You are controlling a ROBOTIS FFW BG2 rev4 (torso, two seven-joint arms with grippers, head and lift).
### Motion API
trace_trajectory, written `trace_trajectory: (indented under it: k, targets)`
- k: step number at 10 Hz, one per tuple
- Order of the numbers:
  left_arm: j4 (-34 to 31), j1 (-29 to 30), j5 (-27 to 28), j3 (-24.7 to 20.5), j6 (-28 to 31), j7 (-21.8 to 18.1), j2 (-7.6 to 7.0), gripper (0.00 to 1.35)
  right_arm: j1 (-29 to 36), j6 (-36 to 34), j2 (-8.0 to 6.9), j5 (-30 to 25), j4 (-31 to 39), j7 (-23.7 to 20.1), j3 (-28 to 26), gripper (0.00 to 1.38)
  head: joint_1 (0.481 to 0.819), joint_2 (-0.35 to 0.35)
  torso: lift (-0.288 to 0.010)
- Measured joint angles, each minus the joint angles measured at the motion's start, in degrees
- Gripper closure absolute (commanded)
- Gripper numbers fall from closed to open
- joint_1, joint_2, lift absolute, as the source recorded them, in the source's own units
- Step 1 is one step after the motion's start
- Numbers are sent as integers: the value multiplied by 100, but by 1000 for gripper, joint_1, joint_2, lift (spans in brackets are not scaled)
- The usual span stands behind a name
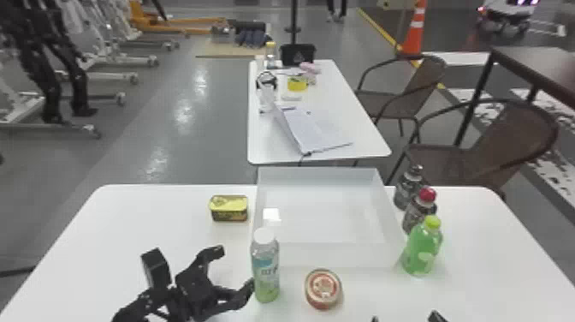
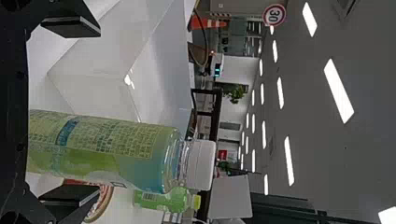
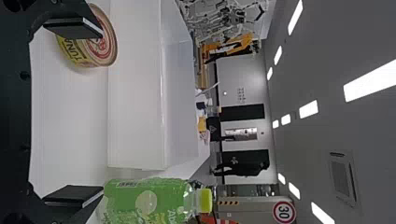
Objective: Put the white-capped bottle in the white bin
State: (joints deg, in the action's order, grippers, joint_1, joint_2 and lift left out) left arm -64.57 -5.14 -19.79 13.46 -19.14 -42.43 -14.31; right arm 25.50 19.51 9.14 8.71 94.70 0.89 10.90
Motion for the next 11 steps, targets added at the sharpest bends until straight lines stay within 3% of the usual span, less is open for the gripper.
trace_trajectory:
  k: [3, 6, 9, 11]
  targets:
    - [203, -42, 69, -6, -121, 261, 166, 121, -31, 17, -56, -1, -46, -65, 0, 117, 549, 0, -100]
    - [272, -101, 117, 122, -138, 407, 241, 121, -65, 24, -94, -9, -78, -116, 0, 119, 549, 0, -100]
    - [277, -149, -112, 452, -209, 445, 168, 121, -87, 24, -111, -11, -95, -133, 0, 117, 549, 0, -100]
    - [263, -110, -251, 512, -289, 361, 39, 121, -83, 25, -111, -11, -98, -133, -3, 117, 549, 0, -100]
